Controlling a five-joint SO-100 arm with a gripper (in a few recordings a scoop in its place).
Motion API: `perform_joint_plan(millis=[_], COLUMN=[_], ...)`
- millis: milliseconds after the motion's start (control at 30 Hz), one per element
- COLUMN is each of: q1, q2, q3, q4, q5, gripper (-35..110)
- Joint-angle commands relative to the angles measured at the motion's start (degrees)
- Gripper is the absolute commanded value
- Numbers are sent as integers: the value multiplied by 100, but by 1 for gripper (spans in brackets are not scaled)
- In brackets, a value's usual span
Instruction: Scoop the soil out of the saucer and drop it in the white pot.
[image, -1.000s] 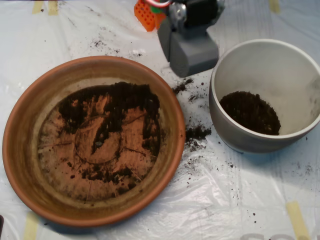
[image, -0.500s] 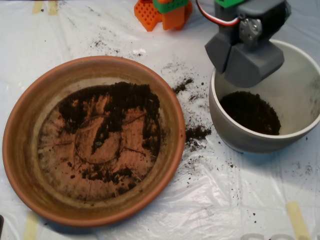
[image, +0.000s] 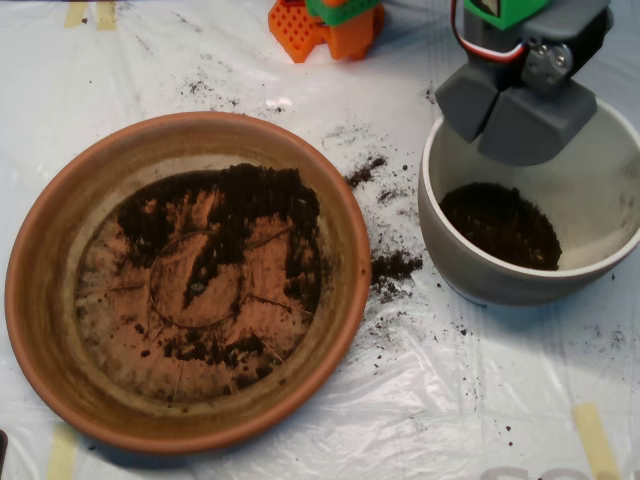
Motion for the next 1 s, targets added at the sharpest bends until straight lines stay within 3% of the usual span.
perform_joint_plan(millis=[0,133,400,733,967], q1=[0,-9,-70,-70,633], q2=[193,255,404,598,650], q3=[-255,-264,-624,-659,-1301], q4=[70,88,325,439,448], q5=[-62,18,105,114,369], gripper=[0,1,31,32,34])
